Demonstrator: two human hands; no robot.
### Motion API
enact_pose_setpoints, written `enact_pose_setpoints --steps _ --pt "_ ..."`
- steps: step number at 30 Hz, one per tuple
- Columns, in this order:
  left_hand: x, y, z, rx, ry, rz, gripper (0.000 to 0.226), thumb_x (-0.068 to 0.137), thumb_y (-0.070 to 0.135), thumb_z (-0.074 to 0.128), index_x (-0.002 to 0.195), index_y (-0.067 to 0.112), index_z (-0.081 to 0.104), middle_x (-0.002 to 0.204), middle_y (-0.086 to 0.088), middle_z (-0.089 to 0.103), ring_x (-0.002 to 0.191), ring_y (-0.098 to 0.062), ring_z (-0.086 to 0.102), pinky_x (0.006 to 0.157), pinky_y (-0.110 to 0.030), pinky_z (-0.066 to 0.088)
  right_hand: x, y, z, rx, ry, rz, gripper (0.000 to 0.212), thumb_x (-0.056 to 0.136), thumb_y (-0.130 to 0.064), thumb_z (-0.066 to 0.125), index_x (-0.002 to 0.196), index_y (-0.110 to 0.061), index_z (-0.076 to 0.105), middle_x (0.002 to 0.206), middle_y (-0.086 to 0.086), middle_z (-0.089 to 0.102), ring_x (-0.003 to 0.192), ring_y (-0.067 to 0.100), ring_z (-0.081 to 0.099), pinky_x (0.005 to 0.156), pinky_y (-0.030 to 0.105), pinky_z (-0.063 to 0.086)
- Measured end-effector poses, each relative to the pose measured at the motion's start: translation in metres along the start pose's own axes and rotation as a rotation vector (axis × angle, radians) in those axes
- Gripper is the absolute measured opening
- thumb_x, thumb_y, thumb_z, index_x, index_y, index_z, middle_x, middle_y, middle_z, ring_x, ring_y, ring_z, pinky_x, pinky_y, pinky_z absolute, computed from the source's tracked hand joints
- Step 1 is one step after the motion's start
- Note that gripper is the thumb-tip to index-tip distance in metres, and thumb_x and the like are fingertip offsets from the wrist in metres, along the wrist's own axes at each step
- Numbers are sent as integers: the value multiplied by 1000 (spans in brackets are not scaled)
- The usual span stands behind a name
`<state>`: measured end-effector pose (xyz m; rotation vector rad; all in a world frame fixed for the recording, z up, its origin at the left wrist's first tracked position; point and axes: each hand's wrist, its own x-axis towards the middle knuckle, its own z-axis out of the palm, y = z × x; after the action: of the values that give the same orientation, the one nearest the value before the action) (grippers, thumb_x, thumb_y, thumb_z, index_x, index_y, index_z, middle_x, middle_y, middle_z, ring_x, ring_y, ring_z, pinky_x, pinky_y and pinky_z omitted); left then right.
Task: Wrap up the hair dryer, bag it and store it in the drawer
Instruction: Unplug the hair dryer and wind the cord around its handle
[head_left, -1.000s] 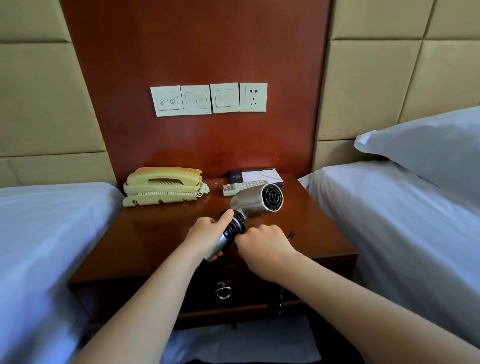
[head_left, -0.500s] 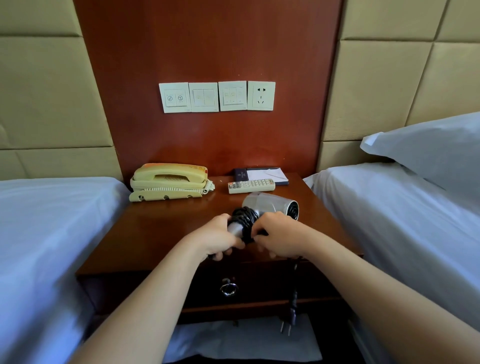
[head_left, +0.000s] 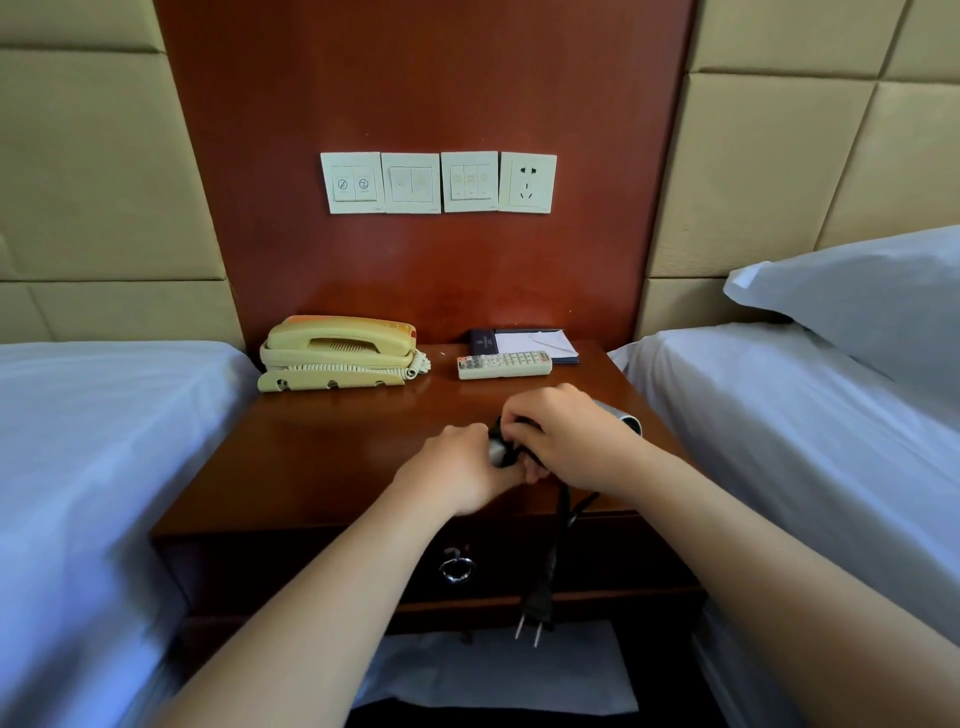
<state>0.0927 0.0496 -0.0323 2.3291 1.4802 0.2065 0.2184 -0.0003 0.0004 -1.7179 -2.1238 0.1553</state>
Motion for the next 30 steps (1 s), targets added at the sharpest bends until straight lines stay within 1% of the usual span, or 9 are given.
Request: enact_pose_setpoints --steps 3,5,9,13,16,20,23,26,30 --pt "-3 2 1 56 34 22 43 85 62 46 94 20 45 91 -2 50 92 -29 56 74 -37 48 -1 4 -4 -173 65 15 19 95 -23 46 91 -13 62 81 9 62 90 32 59 73 36 46" --pt "-3 0 2 91 75 54 37 90 57 41 94 20 43 92 -3 49 93 -30 55 72 -37 46 -2 8 -9 -231 110 47 21 96 -26 46 92 -13 61 78 7 59 89 33 60 74 37 49" --pt "-2 -8 1 104 127 116 35 96 50 31 89 18 42 90 -5 50 84 -29 53 68 -38 44 -6 26 -25 -338 305 84 28 95 -32 46 92 -11 65 89 11 68 87 36 60 65 35 44" --pt "-5 -10 -3 90 157 157 39 98 49 27 90 18 48 88 -5 53 84 -29 56 69 -40 48 -8 42 -35 -213 383 193 35 93 -34 51 75 -7 61 66 7 58 74 34 54 57 31 34" --pt "-7 -13 -7 18 127 197 39 99 44 26 77 17 43 78 -3 51 79 -27 57 71 -41 48 -9 61 -42 -65 475 285 39 92 -32 54 59 -12 52 53 3 49 64 30 50 51 32 35" --pt "-5 -21 -10 -52 115 258 43 100 39 30 61 22 37 59 2 42 53 -19 43 57 -34 35 -12 93 -42 82 553 358 39 92 -34 53 65 -6 60 65 16 63 69 32 60 64 40 49" --pt "-2 -27 -13 -148 90 255 46 99 38 33 59 16 33 55 1 34 51 -19 35 55 -34 31 -14 104 -40 98 566 418 42 93 -33 52 52 -22 47 55 3 50 62 24 50 53 31 37" --pt "-1 -29 -20 -304 51 226 43 99 34 36 61 14 31 53 1 29 48 -18 34 52 -30 40 -18 111 -39 105 576 465 50 94 -27 52 48 -31 32 49 -7 34 51 9 34 47 23 23" --pt "-3 -27 -24 -520 -8 201 42 100 26 39 61 14 31 48 2 26 34 -8 25 37 -19 34 -25 132 -36 119 549 574 52 95 -28 50 47 -23 31 49 -3 33 54 19 34 47 26 24"
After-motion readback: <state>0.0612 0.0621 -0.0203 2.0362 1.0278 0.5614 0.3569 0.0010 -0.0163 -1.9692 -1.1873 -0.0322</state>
